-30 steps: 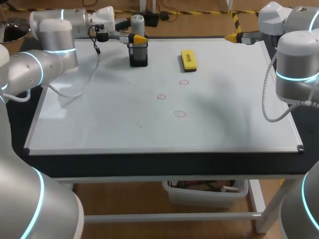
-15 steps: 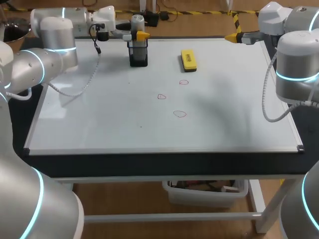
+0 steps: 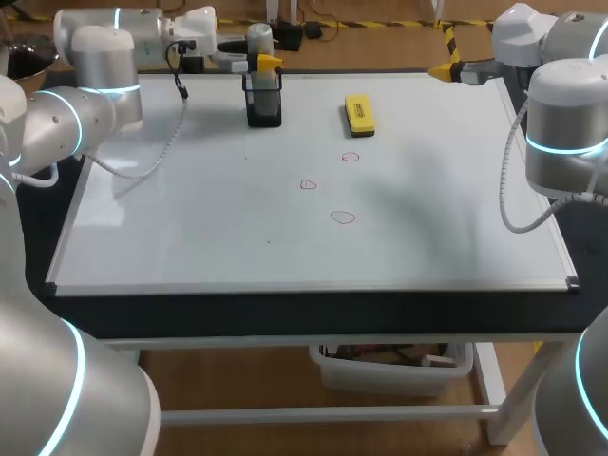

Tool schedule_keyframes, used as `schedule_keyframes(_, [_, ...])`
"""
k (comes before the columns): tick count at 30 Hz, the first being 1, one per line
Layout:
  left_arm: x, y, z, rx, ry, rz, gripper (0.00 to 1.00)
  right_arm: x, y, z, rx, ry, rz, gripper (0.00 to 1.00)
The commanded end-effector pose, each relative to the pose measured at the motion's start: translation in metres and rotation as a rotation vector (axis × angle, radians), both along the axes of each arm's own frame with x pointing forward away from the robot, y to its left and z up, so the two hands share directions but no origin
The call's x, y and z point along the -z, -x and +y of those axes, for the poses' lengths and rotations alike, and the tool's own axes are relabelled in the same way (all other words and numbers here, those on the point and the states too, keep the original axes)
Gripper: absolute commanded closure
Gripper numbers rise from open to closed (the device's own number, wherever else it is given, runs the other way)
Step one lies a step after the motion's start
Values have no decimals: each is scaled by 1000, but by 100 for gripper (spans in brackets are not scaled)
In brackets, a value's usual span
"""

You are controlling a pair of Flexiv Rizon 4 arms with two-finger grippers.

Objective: Pick up the inspection probe, press it on each red-marked spot on the whiteboard one by one, put down the probe, pick up the eraser, and wipe off all the red marks.

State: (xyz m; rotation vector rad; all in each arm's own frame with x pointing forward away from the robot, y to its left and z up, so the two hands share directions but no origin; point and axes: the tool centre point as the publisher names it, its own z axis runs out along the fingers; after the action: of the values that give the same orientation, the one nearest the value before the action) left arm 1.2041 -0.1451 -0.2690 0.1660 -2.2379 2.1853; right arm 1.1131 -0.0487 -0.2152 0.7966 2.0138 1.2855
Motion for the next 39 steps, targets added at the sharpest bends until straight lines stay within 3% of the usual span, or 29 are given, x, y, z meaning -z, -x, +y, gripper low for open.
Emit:
schedule_keyframes(1, [-18, -1, -1, 38, -21, -7, 100, 1, 0, 0, -1, -1, -1, 0])
schedule_keyframes(11, [-54, 13, -2, 10, -71, -45, 100, 1, 0, 0, -1, -1, -1, 0])
schedule_keyframes(26, [-97, 31, 12, -30, -48, -84, 100, 1, 0, 0, -1, -1, -1, 0])
schedule_keyframes(31, [-106, 43, 29, -68, -39, -116, 100, 1, 0, 0, -1, -1, -1, 0])
schedule_keyframes(39, [-101, 63, 68, -178, -39, -105, 100, 1, 0, 0, -1, -1, -1, 0])
